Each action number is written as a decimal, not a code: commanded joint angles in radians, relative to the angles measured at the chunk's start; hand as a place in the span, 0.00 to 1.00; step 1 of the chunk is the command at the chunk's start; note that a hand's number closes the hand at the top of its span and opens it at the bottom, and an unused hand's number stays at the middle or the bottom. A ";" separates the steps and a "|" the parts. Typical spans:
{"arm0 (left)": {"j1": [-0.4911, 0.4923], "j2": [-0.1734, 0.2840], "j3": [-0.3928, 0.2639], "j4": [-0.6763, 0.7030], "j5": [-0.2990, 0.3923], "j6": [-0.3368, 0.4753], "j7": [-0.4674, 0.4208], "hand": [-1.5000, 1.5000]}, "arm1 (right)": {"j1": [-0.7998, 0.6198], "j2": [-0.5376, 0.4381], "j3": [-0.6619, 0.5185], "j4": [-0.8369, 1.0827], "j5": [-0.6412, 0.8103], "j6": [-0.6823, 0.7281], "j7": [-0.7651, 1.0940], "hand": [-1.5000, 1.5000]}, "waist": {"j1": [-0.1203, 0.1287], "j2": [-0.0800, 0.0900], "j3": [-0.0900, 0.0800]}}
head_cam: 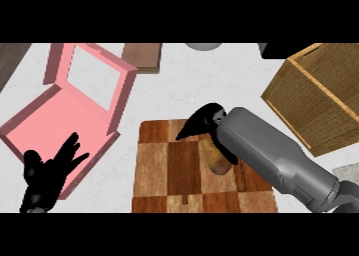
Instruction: Pick the pear from the cutting board and place it in the basket
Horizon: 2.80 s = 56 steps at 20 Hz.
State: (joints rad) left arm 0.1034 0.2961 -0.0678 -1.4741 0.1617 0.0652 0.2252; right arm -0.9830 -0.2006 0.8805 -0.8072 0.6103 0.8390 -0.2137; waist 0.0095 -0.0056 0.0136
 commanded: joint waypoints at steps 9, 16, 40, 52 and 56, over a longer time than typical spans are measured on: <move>0.015 -0.006 0.020 0.123 -0.003 -0.036 0.000 0.50 | 0.055 0.009 0.049 -0.035 0.102 -0.089 -0.128 1.00 | -0.004 0.010 -0.014; 0.010 -0.018 0.001 0.020 -0.020 -0.012 0.080 0.50 | 0.060 0.047 0.064 0.036 0.183 -0.177 -0.185 1.00 | 0.005 0.009 -0.013; 0.225 -0.040 0.074 -0.047 0.010 0.033 0.014 0.50 | 0.922 -0.313 -0.512 -1.077 -0.390 -0.784 0.062 1.00 | -0.176 -0.021 -0.017; 0.099 -0.037 0.035 -0.006 -0.015 0.015 0.070 0.50 | 0.907 -0.561 -1.088 -1.432 -0.884 -0.698 0.565 1.00 | -0.085 -0.003 -0.017; 0.100 -0.044 0.022 0.018 -0.020 -0.016 0.024 0.50 | 0.806 -0.677 -1.259 -1.323 -1.050 -0.656 0.685 1.00 | -0.038 0.002 -0.017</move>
State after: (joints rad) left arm 0.1992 0.2671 -0.0223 -1.5532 0.1446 0.0765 0.2414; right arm -0.1076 -0.7938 -0.2426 -2.1495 -0.3006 0.1630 0.3361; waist -0.0628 -0.0162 0.0080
